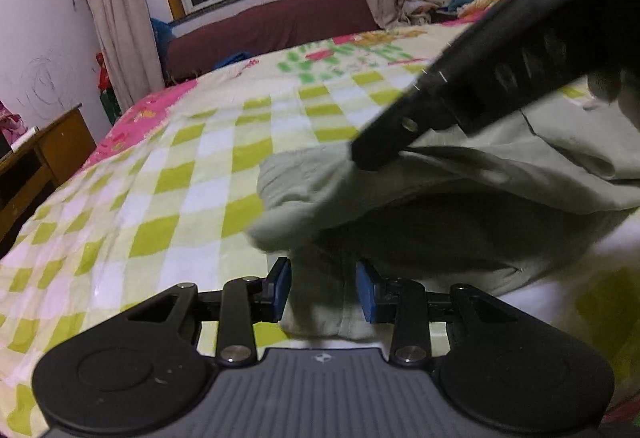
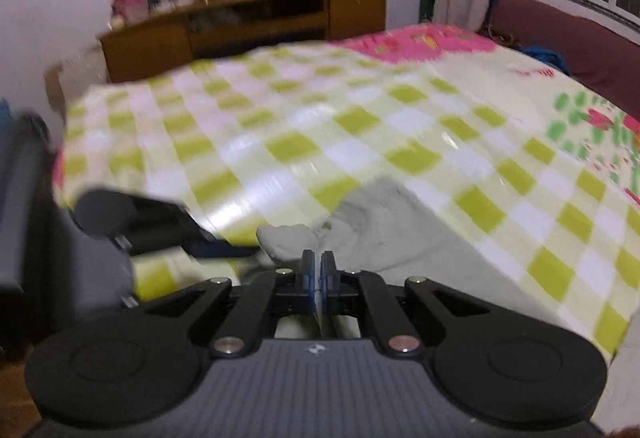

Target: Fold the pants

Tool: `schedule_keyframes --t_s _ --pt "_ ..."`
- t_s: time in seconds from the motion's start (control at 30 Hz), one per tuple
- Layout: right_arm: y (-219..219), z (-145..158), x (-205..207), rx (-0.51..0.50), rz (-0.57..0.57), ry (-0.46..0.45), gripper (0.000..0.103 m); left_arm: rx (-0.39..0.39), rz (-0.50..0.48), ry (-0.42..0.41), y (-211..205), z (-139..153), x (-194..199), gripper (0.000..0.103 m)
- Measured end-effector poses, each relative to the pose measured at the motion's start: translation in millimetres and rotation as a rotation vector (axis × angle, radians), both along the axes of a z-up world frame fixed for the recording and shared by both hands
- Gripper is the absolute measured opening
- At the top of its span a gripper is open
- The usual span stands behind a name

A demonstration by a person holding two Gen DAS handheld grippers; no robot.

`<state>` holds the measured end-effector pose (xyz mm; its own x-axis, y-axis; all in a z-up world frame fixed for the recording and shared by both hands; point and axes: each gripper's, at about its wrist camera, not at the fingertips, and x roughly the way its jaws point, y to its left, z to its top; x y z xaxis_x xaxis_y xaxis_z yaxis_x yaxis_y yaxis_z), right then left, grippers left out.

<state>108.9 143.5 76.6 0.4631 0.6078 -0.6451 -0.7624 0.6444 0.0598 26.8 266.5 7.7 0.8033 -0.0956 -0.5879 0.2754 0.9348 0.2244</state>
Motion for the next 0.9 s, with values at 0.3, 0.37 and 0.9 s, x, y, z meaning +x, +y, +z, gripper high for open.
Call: schedule_keyframes --t_s 0.3,0.37,0.9 --pt "32.3 -46.4 -22.6 -0.143 0.094 0.028 0.005 0.043 0.074 0.048 18.9 -13.4 -10.2 0.050" --pt "34.4 -62.1 -21.2 -0.149 0.074 0.057 0.011 0.060 0.094 0.071 21.5 -17.0 -15.5 0.050" --pt "-122.2 -40.0 -7.7 -0.197 -0.432 -0.045 0.029 0.030 0.042 0.114 -40.4 -25.4 4.4 0.058"
